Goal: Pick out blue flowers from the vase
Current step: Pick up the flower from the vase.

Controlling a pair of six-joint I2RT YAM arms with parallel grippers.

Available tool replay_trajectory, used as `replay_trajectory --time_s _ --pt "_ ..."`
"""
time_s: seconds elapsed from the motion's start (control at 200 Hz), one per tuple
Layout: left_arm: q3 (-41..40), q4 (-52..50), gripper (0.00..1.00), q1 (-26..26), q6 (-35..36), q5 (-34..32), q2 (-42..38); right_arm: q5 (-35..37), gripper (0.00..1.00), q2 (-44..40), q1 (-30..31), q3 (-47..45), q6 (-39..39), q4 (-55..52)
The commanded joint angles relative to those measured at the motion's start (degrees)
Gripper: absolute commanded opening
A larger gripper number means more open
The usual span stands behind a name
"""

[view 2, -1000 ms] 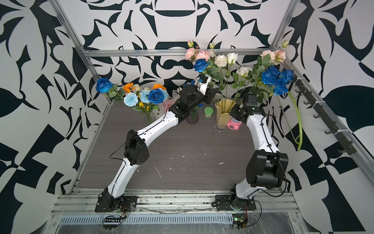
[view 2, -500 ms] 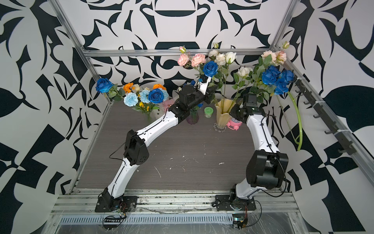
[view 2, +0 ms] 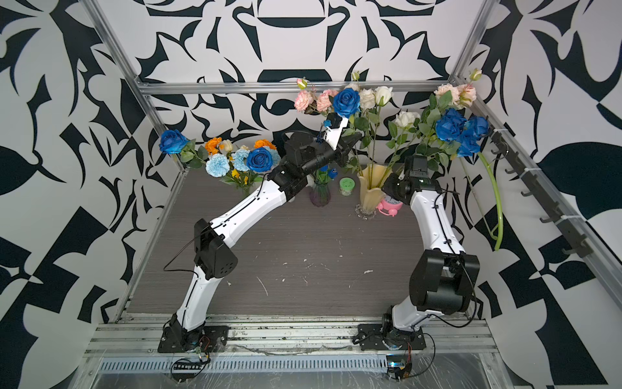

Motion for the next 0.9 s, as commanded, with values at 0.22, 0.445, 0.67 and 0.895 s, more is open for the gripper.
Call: replay_trajectory --time_s 0.22,0.445,0.67,0.895 --pt "-0.8 -5.9 0.00 -2.6 6.4 6.6 -12.6 -1.4 0.00 1.6 -0.4 0.6 0.4 6.6" --pt "-5.4 -12.2 0.00 -4.4 9.7 9.1 -22.1 -1.6 0.00 1.6 -0.8 0.6 0.2 6.7" --pt "-4.2 -31.0 0.00 -9.2 19.3 3.1 -28.4 -1.6 0.00 1.1 -1.6 0.7 -0.6 6.4" --pt "-0.3 -53.8 0.00 -15.8 28.7 -16.5 -27.2 -1.7 0.00 0.7 -1.6 1.2 -1.6 5.7"
